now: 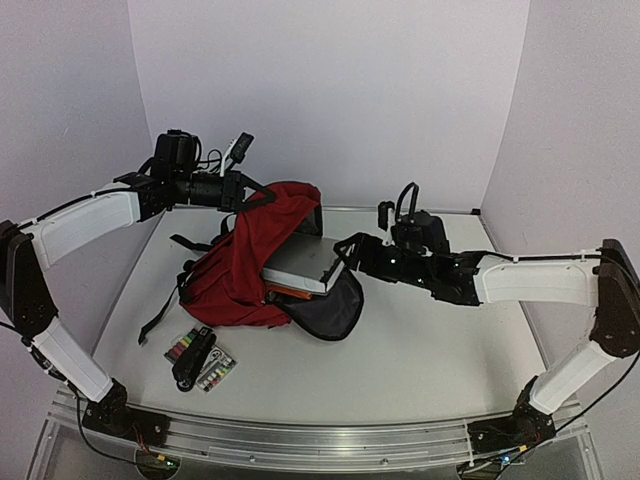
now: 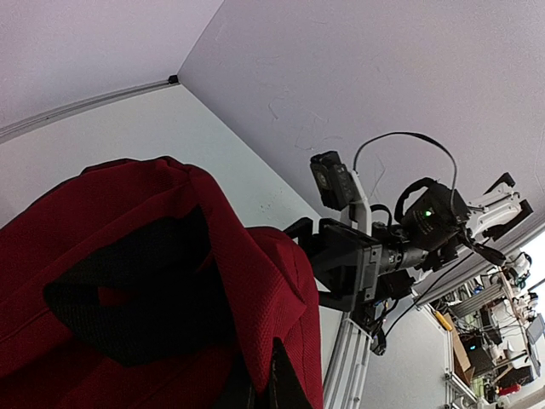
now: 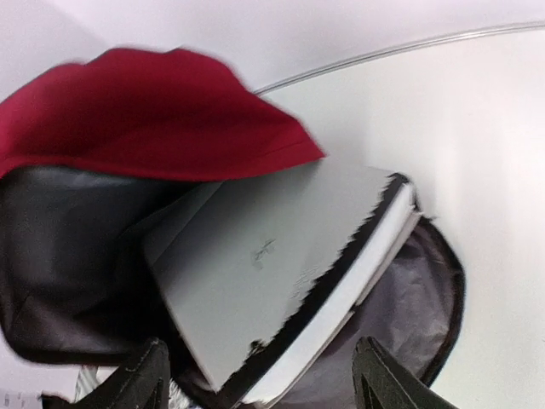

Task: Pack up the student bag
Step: Place the book in the student bag, then zip the student bag at the center of the board.

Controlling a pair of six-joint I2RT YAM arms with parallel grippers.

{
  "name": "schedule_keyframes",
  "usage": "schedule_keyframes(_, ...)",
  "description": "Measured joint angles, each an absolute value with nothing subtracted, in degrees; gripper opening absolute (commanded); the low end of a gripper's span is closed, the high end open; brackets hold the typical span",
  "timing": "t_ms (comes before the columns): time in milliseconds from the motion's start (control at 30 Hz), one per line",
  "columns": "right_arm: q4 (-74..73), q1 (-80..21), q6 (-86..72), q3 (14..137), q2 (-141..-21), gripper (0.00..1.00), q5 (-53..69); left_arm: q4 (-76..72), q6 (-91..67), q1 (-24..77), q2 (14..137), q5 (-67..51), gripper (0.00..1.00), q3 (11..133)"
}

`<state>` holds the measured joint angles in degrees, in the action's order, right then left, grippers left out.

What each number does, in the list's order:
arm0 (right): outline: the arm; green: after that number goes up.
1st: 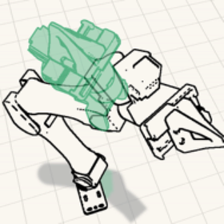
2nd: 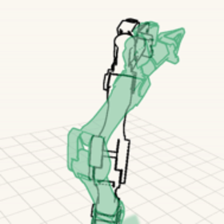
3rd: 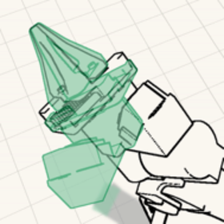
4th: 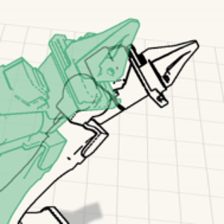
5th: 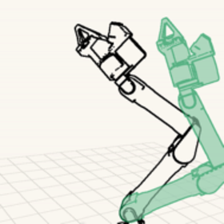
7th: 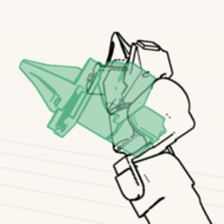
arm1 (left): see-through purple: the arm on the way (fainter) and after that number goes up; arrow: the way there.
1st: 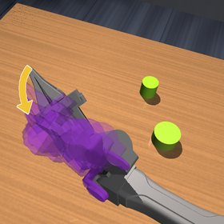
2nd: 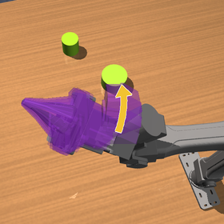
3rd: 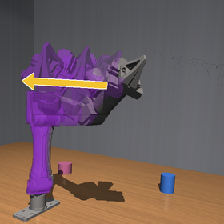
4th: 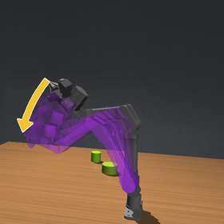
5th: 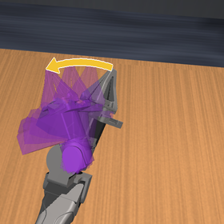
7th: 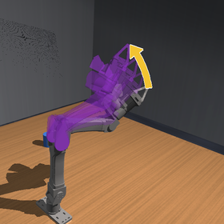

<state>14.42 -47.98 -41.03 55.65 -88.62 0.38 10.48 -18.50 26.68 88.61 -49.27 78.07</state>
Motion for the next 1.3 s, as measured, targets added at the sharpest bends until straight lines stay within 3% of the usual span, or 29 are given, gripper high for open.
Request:
schedule_keyframes(200, 17.15, -51.46, -34.16, 55.74, -88.58, 0.44, 13.63, 9.98, -21.19, 25.84, 87.43, -47.77, 0.0, 76.74)
schedule_keyframes(400, 20.55, -54.75, -32.93, 60.29, -98.06, 0.33, 20.34, 10.0, -23.23, 24.85, 87.39, -47.81, 0.0, 76.73)
schedule_keyframes(733, 21.28, -55.59, -32.28, 68.94, -110.99, 0.26, 21.29, 10.02, -24.38, 24.61, 87.39, -48.09, 0.0, 76.73)
schedule_keyframes(1300, 22.32, -55.77, -31.08, 75.88, -117.43, 0.23, 22.44, 10.45, -24.36, 23.88, 87.42, -48.26, 0.0, 76.74)
